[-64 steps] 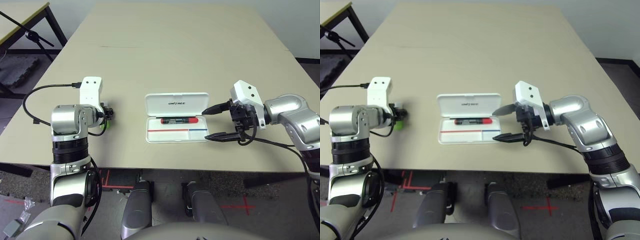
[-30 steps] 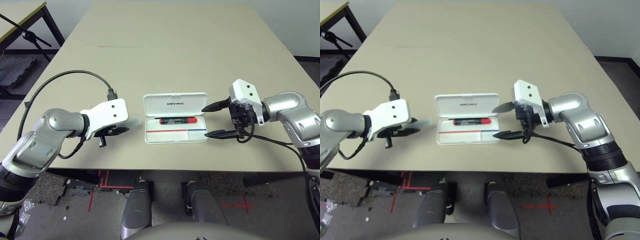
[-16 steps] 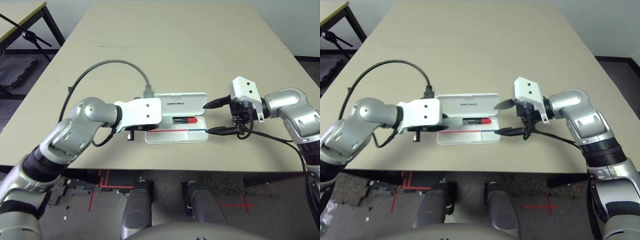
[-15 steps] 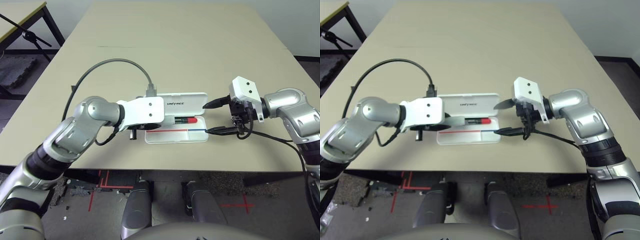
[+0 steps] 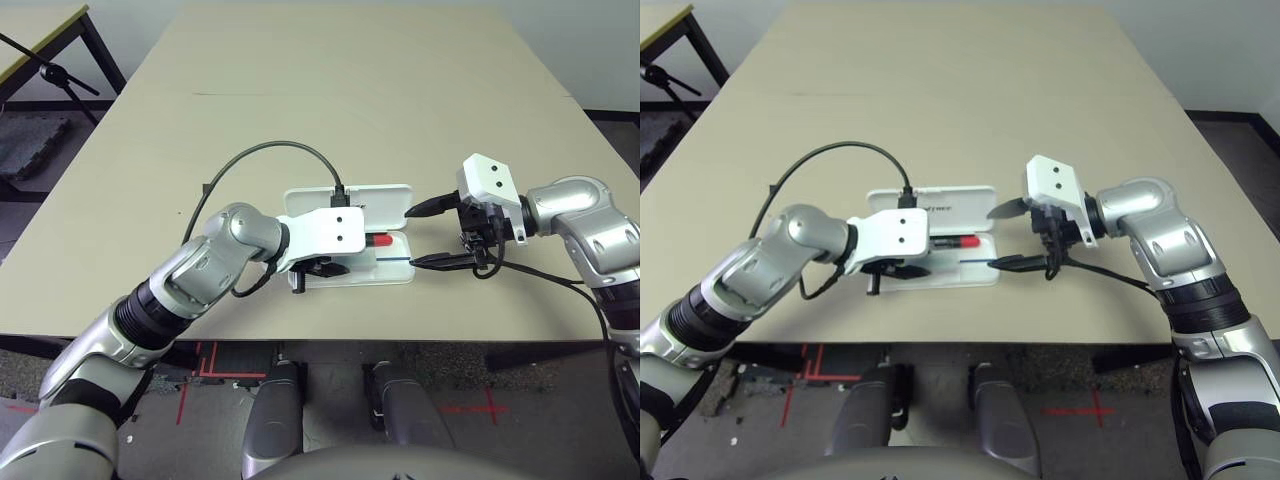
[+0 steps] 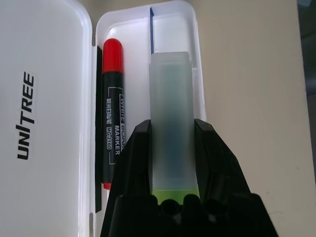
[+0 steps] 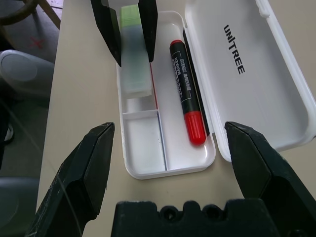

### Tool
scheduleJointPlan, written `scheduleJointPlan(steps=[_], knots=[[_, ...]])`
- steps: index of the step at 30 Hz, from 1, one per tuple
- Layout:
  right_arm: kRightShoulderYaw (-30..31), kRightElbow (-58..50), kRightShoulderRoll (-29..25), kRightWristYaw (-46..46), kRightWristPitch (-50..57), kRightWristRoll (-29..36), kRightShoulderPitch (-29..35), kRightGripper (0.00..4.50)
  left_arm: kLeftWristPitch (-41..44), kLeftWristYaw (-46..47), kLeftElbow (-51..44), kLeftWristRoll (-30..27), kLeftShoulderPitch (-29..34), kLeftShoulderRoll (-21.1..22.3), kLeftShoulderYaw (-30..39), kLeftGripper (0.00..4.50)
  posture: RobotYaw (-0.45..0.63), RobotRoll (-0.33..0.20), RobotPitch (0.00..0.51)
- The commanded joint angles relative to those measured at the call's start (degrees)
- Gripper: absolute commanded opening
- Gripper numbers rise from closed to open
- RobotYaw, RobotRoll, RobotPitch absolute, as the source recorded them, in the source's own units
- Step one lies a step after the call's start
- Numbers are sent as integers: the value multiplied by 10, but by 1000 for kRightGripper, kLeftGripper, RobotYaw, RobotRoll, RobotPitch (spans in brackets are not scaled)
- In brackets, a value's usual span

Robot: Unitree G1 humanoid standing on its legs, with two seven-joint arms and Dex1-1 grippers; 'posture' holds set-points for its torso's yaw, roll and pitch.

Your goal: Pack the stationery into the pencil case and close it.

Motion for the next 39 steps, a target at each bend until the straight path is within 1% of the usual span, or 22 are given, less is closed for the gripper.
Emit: scheduleJointPlan(steps=[1, 15, 20, 24, 26, 29, 33, 35, 39], knots=[[3, -3, -4, -1, -6, -4, 8, 4500, 13, 5, 3, 6, 1, -7, -12, 1088, 46, 0, 138], [7, 4, 1, -3, -15, -9, 6, 4500, 11, -5, 4, 8, 9, 7, -24, 1088, 46, 0, 132], [7, 8, 3, -4, -17, -12, 4, 4500, 4, -7, 2, 5, 10, 9, -20, 2819, 46, 0, 132], [9, 9, 1, -2, -17, -16, 6, 4500, -11, -6, 0, -4, 15, 7, -2, 4409, 44, 0, 131], [10, 10, 1, -2, -17, -18, 6, 4500, -28, -5, 0, -11, 21, 8, 14, 4460, 43, 0, 130], [7, 12, -3, 1, -16, -18, 6, 4500, -57, -10, -17, -29, 39, 23, 52, 4460, 43, 0, 130], [7, 13, -13, 10, -15, -20, 12, 4500, -82, -22, -43, -68, 67, 51, 125, 4460, 49, 0, 128], [8, 15, -15, 12, -15, -22, 14, 4500, -87, -24, -48, -78, 75, 69, 153, 4460, 52, 0, 129], [6, 21, -17, 14, -17, -24, 15, 4500, -93, -35, -59, -87, 90, 105, 179, 4460, 69, 0, 129]])
